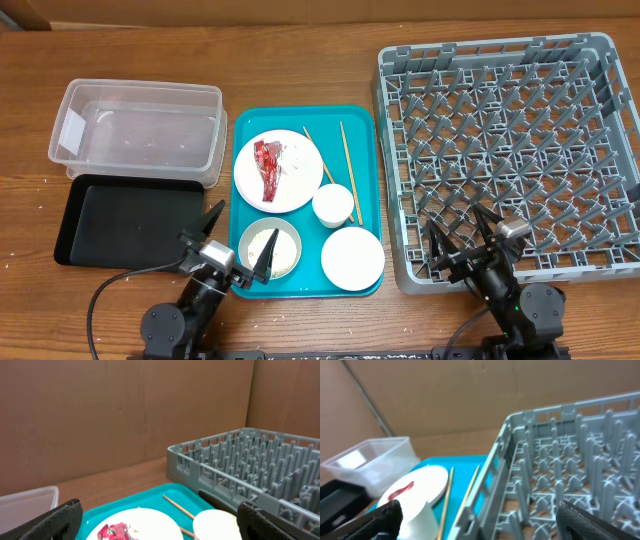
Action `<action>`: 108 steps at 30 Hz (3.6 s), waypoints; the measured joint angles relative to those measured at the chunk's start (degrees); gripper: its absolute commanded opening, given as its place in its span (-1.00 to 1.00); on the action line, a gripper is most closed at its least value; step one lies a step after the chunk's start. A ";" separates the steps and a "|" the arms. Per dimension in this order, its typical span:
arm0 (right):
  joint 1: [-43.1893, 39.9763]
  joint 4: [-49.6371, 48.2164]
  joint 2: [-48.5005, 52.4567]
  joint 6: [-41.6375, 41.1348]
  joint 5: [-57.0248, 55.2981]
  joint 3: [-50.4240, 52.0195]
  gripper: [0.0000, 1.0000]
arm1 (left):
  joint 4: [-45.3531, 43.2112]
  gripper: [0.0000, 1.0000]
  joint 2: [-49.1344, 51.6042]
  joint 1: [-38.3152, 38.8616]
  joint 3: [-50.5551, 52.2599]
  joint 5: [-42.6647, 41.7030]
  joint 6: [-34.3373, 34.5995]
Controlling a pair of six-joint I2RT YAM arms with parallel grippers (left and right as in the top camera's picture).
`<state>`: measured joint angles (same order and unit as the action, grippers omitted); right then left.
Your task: Sort waste into correct bins and load items into the dishwasher
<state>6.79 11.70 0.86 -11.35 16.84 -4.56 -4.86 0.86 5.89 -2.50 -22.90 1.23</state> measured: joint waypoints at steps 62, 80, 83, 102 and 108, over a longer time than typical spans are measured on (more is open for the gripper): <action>0.00 54.66 59.63 -2.12 13.20 -68.72 0.86 | 61.05 -0.92 99.06 21.84 -73.59 15.91 19.34; 13.84 33.73 63.69 2.05 30.51 -66.97 0.91 | 65.94 -0.92 88.61 -1.68 -77.48 -56.35 -3.02; 15.34 31.04 65.96 0.61 30.77 -66.97 0.79 | 66.25 -0.92 88.61 -1.38 -77.48 -59.14 -3.39; 17.68 23.45 68.08 -2.12 33.20 -66.90 0.16 | 68.57 0.40 88.61 -0.48 -77.48 -60.67 -4.74; 17.79 25.53 66.25 -2.08 30.77 -66.90 0.11 | 68.59 1.00 88.61 -0.28 -77.48 -57.79 -4.83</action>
<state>24.58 37.23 67.11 -13.43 47.62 -71.46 63.72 89.47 5.61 -79.99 -80.68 -3.60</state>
